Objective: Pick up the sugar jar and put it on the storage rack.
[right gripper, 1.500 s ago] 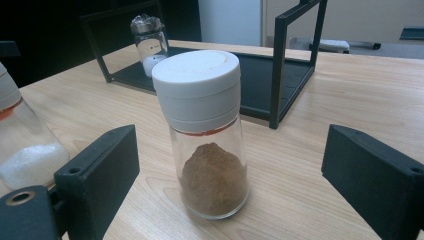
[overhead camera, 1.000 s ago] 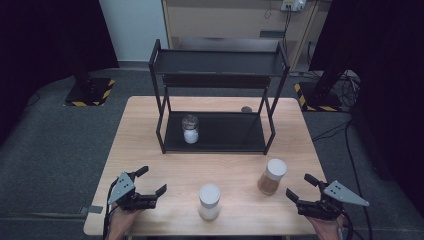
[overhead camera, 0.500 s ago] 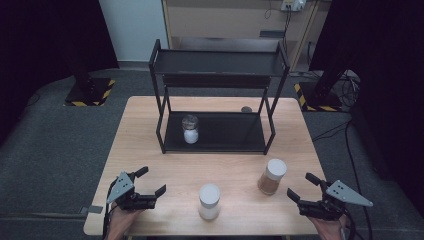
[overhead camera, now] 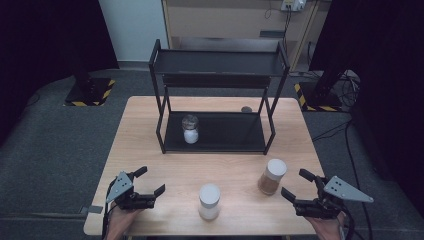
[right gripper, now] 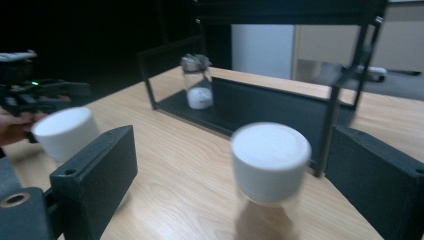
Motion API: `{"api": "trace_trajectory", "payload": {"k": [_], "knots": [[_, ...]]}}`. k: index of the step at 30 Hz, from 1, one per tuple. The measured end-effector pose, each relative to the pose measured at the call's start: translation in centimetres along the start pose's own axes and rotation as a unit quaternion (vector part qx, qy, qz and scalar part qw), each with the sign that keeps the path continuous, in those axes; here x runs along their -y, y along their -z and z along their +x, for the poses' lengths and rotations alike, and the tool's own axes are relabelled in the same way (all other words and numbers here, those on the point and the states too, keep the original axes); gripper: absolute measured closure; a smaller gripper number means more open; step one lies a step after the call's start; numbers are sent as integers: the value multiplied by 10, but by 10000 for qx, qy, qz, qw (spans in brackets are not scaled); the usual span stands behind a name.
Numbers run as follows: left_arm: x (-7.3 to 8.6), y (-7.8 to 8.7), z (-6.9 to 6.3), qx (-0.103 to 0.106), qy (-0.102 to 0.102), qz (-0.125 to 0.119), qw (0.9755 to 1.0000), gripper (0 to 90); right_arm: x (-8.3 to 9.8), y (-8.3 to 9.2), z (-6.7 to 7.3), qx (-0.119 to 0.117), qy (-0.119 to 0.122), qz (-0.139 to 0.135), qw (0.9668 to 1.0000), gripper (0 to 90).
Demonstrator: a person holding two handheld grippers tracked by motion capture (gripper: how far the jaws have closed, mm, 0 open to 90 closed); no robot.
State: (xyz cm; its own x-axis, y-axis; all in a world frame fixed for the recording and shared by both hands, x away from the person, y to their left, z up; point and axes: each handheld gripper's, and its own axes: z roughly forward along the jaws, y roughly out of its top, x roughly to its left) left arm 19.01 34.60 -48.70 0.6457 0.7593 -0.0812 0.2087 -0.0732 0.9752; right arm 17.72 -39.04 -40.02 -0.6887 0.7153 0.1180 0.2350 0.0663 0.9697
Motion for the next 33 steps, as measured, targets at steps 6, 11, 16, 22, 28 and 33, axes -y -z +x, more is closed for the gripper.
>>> {"api": "trace_trajectory", "payload": {"k": [6, 11, 16, 22, 28, 33], "knots": [[0, 1, 1, -41, -24, 3, 10000, 20, -14, -8, 9, -226, 145, -30, 9996, 57], [0, 0, 2, -50, -9, -5, 10000, 20, -25, -18, 18, -486, 312, -7, 9983, 55], [-1, -2, 3, -14, -21, 22, 10000, 20, -34, -32, 27, -784, 448, 41, 9959, 54], [-1, -3, 4, 5, -4, 40, 10000, 20, -40, -51, 35, -1124, 493, 92, 9924, 54], [-1, -3, 4, -16, 10, 47, 10000, 20, -43, -71, 42, -1423, 492, 223, 9883, 54], [-2, -3, 4, 3, -7, 61, 10000, 20, -42, -87, 47, -1601, 536, 330, 9851, 54]]}}
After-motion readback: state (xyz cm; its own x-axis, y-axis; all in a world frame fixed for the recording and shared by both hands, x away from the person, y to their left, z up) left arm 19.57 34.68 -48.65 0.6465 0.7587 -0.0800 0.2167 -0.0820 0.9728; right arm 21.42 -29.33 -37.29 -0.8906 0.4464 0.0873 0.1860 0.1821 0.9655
